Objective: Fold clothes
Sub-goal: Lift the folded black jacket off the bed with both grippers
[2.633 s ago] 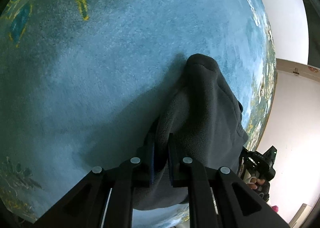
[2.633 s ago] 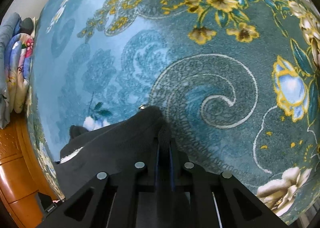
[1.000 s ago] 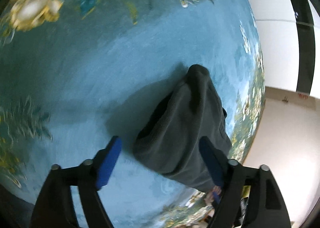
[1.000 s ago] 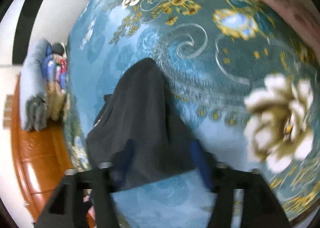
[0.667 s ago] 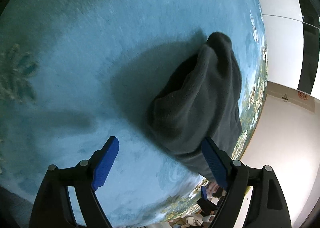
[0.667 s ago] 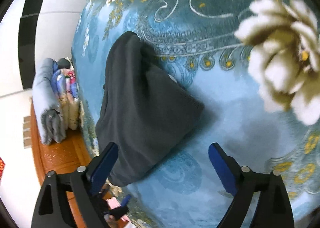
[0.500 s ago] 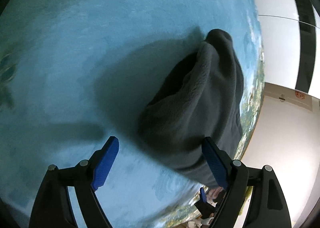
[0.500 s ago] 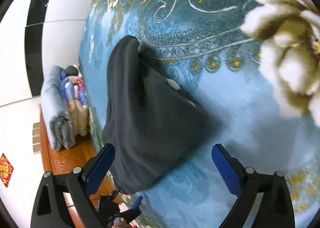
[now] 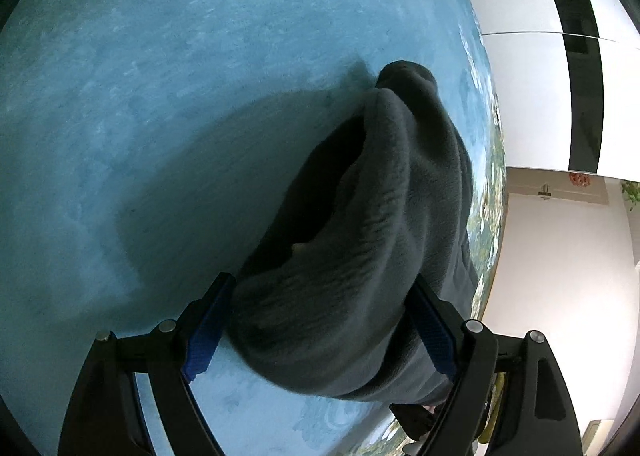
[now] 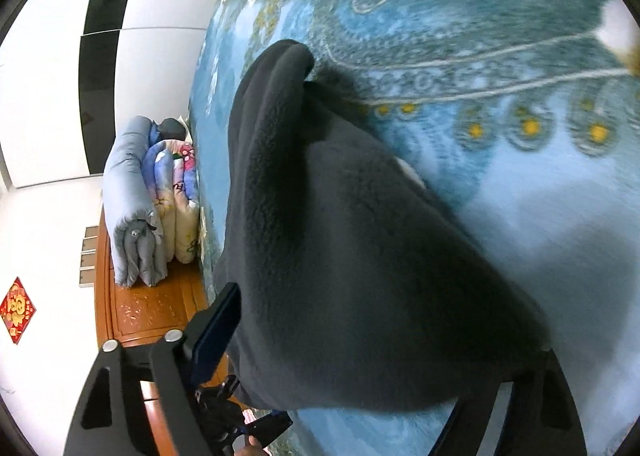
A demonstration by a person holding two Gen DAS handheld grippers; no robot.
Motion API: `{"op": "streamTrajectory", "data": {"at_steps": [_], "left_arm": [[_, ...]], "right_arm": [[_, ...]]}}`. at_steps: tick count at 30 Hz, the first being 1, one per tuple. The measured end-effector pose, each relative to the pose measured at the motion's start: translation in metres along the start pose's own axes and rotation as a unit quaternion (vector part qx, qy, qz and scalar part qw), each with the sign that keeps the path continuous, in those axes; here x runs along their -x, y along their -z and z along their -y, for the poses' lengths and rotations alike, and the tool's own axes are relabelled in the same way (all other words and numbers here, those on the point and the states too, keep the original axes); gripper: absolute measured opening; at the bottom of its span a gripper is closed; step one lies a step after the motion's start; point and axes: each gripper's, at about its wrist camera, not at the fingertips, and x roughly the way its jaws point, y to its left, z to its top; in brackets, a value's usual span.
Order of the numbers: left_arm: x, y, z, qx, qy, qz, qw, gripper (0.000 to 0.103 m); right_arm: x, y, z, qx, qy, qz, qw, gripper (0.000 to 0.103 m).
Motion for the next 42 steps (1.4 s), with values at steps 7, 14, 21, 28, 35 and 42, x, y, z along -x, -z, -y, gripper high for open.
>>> {"op": "streamTrajectory", "data": {"at_steps": [7, 14, 21, 28, 35, 42], "left_arm": [[0.016, -0.002, 0.03, -0.022, -0.046, 0.013, 0.9986, 0.045], [0.054, -0.019, 0.085, -0.059, -0.055, 0.017, 0.9966, 0.041], [0.105, -0.031, 0.152, -0.125, -0.062, 0.006, 0.9903, 0.04], [0.113, -0.014, 0.203, -0.165, -0.037, -0.012, 0.9856, 0.04], [0.109, 0.022, 0.3, -0.224, 0.006, -0.028, 0.9742, 0.04], [0.072, 0.11, 0.448, -0.316, 0.046, -0.034, 0.9471, 0.04]], "right_arm": [[0.006, 0.001, -0.022, -0.006, 0.026, 0.005, 1.0, 0.054], [0.026, 0.0, -0.071, 0.003, 0.03, 0.009, 0.999, 0.049], [0.066, 0.015, -0.12, -0.011, 0.019, 0.023, 0.999, 0.048], [0.128, 0.032, -0.156, -0.022, 0.008, 0.055, 0.998, 0.048], [0.223, 0.012, -0.183, -0.011, -0.02, 0.118, 0.993, 0.048], [0.346, -0.066, -0.197, 0.035, -0.044, 0.177, 0.983, 0.048]]}}
